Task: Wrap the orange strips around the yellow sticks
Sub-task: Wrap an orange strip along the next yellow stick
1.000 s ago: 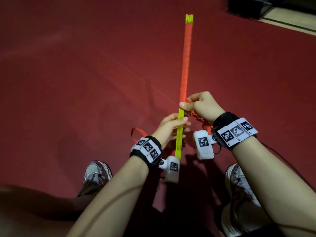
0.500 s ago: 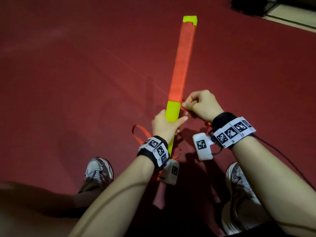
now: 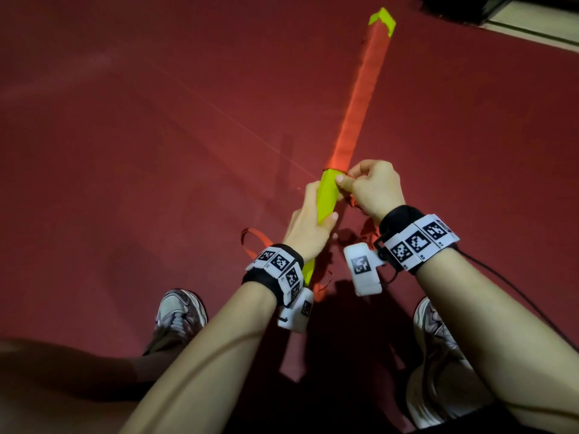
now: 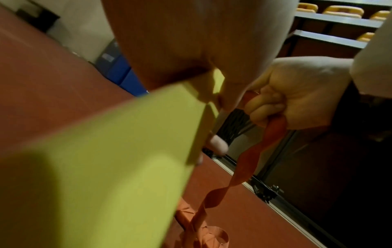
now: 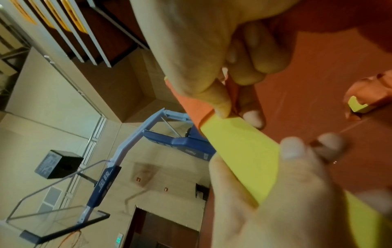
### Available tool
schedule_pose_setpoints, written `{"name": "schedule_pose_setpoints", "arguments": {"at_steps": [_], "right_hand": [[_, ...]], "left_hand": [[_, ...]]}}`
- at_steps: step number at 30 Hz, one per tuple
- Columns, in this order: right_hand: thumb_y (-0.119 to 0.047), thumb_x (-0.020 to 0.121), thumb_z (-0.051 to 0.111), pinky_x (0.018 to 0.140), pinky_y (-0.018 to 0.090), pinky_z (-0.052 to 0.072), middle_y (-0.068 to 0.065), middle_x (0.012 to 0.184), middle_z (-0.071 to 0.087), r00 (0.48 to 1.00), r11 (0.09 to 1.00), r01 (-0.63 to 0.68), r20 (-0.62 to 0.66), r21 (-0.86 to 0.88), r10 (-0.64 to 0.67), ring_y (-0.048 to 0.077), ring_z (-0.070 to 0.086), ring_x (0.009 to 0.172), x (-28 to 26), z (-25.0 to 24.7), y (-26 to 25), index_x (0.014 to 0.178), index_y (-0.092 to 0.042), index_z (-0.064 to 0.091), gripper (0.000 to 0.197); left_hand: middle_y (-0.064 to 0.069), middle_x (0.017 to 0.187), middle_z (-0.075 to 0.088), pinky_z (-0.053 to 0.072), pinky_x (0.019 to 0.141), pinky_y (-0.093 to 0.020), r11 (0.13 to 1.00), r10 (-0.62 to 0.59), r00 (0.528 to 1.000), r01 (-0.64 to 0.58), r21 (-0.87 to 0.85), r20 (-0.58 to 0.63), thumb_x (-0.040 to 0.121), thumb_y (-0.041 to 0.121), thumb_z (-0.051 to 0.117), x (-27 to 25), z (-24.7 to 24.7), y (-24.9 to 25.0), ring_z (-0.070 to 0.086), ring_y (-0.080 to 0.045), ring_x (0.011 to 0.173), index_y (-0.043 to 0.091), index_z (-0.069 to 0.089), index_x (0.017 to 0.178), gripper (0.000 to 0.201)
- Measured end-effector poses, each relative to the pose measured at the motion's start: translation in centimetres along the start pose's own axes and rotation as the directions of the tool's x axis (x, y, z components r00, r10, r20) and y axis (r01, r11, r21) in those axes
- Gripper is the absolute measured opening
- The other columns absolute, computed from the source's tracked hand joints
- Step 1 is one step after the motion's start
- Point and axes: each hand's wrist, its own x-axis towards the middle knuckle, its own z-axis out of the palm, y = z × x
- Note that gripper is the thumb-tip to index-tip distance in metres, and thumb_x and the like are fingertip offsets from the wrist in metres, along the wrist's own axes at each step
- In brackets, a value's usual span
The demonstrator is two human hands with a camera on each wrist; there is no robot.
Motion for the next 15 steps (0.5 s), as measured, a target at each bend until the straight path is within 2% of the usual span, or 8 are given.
{"name": "schedule_pose_setpoints", "arguments": {"at_steps": [3,5,6,8,9,11,13,15], "right_hand": [[-0.018,0.085,0.069,0.065,0.027,0.045,-0.001,0.07,0.075,1.0,1.0,0.017,0.022,0.015,-0.017,0.003,0.055,0.054,0.1,-0.5,-0.2,0.07,-0.018,0.067,0.014],[-0.016,0.086,0.067,0.067,0.026,0.043,-0.004,0.068,0.075,0.999,0.999,0.027,0.04,0.04,-0.029,-0.005,0.051,0.051,0.2,-0.9,-0.4,0.069,-0.019,0.066,0.018],[-0.015,0.086,0.066,0.068,0.027,0.043,-0.004,0.068,0.075,0.998,0.998,0.032,0.053,0.051,-0.035,-0.005,0.052,0.05,0.2,-1.0,-0.5,0.068,-0.019,0.066,0.019],[-0.014,0.088,0.066,0.065,0.028,0.044,-0.002,0.068,0.075,0.996,0.997,0.052,0.073,0.057,-0.056,-0.004,0.055,0.049,0.2,-1.4,-0.7,0.069,-0.019,0.065,0.019],[-0.012,0.088,0.066,0.064,0.026,0.045,0.0,0.068,0.075,0.995,0.997,0.065,0.075,0.052,-0.069,-0.003,0.058,0.051,0.3,-1.5,-0.6,0.07,-0.019,0.066,0.019],[-0.007,0.087,0.064,0.065,0.02,0.048,0.0,0.066,0.073,0.993,0.994,0.107,0.055,0.018,-0.108,0.002,0.063,0.058,0.5,-1.6,-0.3,0.069,-0.017,0.064,0.021],[-0.001,0.084,0.057,0.066,0.027,0.048,-0.003,0.062,0.065,0.991,0.99,0.135,0.019,-0.038,-0.134,0.015,0.059,0.064,0.6,-1.5,0.4,0.063,-0.017,0.057,0.026],[-0.005,0.085,0.061,0.063,0.035,0.041,0.001,0.059,0.053,0.991,0.993,0.121,0.051,0.015,-0.121,0.02,0.047,0.064,0.8,-1.3,1.3,0.059,-0.015,0.05,0.03]], "left_hand": [[0.012,0.108,0.074,0.062,0.064,-0.047,0.981,-0.001,1.0,-0.001,-0.196,-0.014,0.096,0.008,0.058,-0.2,0.5,-0.1,0.07,-0.03,0.066,0.042,0.041,0.127,0.049],[0.012,0.1,0.075,0.059,0.058,-0.046,0.974,0.022,0.996,-0.041,-0.224,-0.087,0.094,0.012,0.062,0.1,0.5,-0.1,0.066,-0.033,0.063,0.042,0.047,0.12,0.043],[0.008,0.09,0.074,0.054,0.052,-0.042,0.964,0.02,0.994,-0.047,-0.263,-0.105,0.094,0.014,0.064,0.2,0.5,0.0,0.061,-0.033,0.057,0.041,0.05,0.116,0.038],[-0.004,0.066,0.061,0.046,0.044,-0.034,0.94,-0.007,0.995,-0.029,-0.339,-0.103,0.094,0.015,0.067,0.3,0.5,0.2,0.051,-0.027,0.047,0.037,0.052,0.106,0.03],[-0.007,0.06,0.055,0.044,0.042,-0.031,0.934,-0.017,0.995,-0.019,-0.358,-0.098,0.093,0.013,0.069,0.3,0.4,0.5,0.048,-0.025,0.045,0.036,0.052,0.102,0.03],[-0.01,0.058,0.05,0.041,0.04,-0.029,0.923,-0.019,0.999,-0.002,-0.385,-0.051,0.091,0.008,0.071,0.2,0.4,1.0,0.045,-0.023,0.041,0.032,0.051,0.099,0.032],[-0.013,0.057,0.048,0.04,0.038,-0.029,0.916,0.005,1.0,0.003,-0.4,0.02,0.088,0.0,0.069,-0.1,0.8,1.4,0.043,-0.022,0.038,0.021,0.051,0.108,0.034],[-0.012,0.056,0.049,0.041,0.038,-0.03,0.912,0.017,0.996,0.022,-0.409,0.091,0.084,-0.006,0.067,-0.4,1.5,2.1,0.044,-0.023,0.037,0.014,0.051,0.115,0.04]]}}
